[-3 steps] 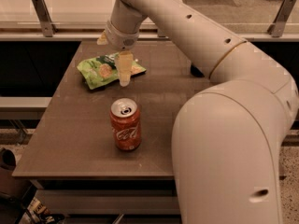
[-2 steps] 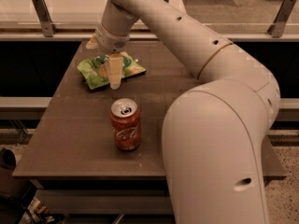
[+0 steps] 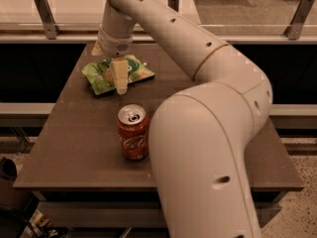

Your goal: Pick green rice chip bag

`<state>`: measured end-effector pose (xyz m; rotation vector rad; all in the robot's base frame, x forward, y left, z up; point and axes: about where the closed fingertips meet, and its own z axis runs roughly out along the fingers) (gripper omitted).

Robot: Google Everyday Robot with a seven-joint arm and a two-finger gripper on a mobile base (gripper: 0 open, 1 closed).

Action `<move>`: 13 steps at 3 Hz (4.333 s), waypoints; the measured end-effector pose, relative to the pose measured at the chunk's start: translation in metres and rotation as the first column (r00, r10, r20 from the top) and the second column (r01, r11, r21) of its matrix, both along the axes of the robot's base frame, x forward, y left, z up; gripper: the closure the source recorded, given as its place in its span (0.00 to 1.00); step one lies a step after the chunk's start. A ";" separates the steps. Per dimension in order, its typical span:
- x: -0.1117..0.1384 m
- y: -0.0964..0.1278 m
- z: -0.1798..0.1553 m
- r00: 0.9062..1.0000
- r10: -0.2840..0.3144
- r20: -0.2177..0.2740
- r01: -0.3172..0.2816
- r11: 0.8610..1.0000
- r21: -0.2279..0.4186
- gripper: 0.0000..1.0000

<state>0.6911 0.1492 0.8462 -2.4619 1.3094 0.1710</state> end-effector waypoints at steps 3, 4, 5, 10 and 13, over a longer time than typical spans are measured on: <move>0.025 0.011 -0.026 1.000 0.001 -0.018 -0.003 0.996 -0.093 0.64; 0.025 0.011 -0.022 1.000 0.001 -0.018 -0.003 0.996 -0.093 0.87; 0.026 0.013 -0.021 1.000 0.001 -0.014 -0.002 0.996 -0.089 1.00; 0.032 -0.025 0.068 0.989 -0.051 0.140 0.052 0.999 -0.007 1.00; 0.025 -0.060 0.104 0.983 -0.050 0.179 0.029 0.992 0.119 1.00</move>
Offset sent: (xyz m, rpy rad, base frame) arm 0.0178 0.0072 -0.0245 -0.0917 0.0225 0.0055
